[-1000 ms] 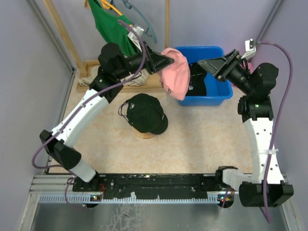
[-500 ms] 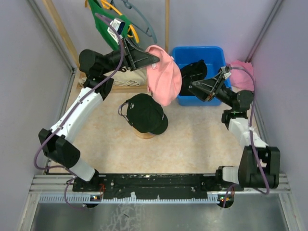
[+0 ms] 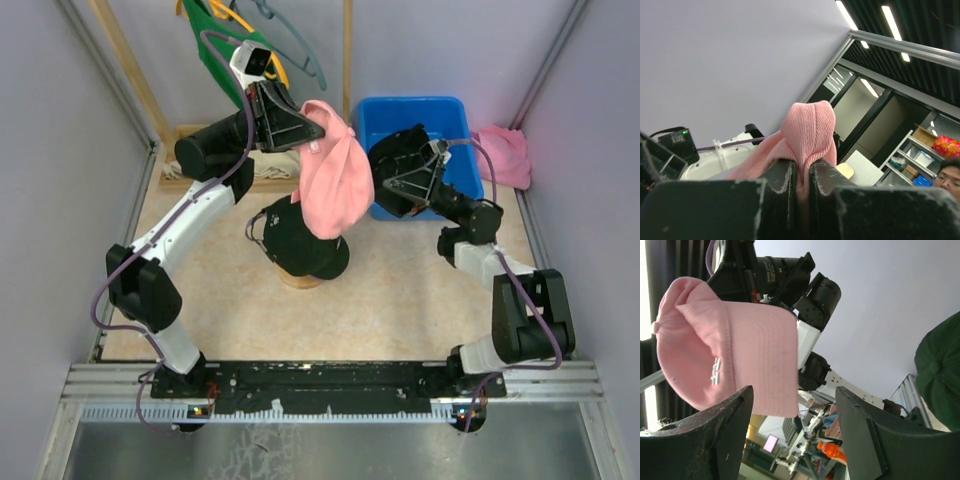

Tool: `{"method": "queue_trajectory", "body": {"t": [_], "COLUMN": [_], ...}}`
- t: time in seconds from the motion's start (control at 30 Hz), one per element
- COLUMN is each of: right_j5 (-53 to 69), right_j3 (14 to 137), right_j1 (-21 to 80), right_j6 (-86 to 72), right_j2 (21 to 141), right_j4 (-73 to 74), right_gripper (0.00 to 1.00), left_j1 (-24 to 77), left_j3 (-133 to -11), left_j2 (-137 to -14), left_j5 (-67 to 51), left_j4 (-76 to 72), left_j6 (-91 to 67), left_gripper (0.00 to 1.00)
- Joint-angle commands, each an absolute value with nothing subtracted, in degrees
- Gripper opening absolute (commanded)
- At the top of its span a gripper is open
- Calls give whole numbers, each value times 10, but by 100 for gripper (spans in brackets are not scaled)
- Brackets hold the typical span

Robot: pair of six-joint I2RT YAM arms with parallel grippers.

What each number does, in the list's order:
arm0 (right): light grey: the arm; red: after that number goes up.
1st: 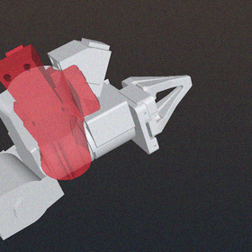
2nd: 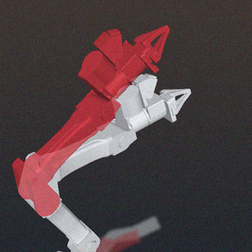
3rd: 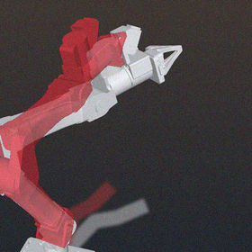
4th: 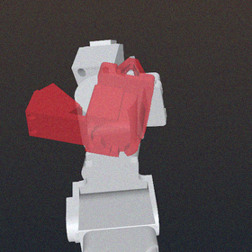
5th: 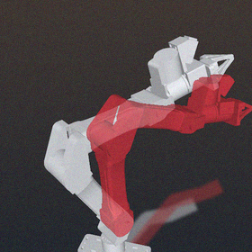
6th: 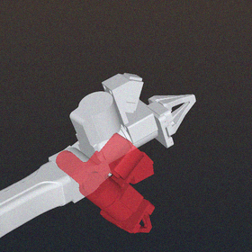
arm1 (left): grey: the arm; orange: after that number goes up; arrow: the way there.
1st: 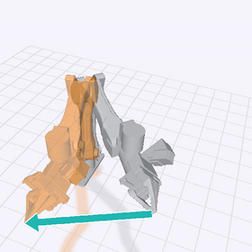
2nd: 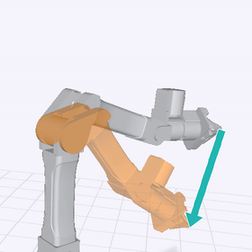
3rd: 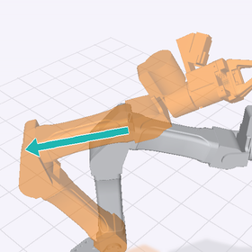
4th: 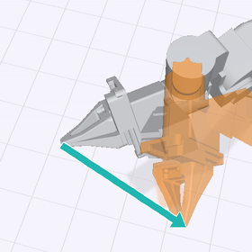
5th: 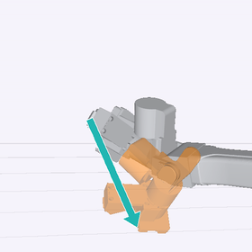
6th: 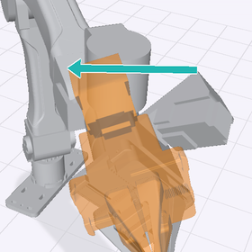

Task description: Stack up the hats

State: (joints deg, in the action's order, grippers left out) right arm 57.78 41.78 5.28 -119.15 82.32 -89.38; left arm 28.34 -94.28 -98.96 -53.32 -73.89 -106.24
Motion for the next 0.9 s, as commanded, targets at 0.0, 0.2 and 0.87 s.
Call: {"method": "queue_trajectory", "body": {"t": [0.0,0.2,0.87], "right_j5": [544,504,461], "right_j3": [437,439,439], "right_j1": [77,122,183], "right_j6": [-1233,-1261,-1284], "right_j2": [835,874,816], "right_j4": [-938,-988,-989], "right_gripper": [67,67,68], "left_j1": [292,300,301], "left_j3": [-981,-1002,-972], "left_j2": [-982,-995,-1018], "left_j5": [-521,-521,-513], "left_j4": [-785,-780,-820], "left_j6": [-1082,-1082,-1080], "left_gripper": [0,0,0]}}
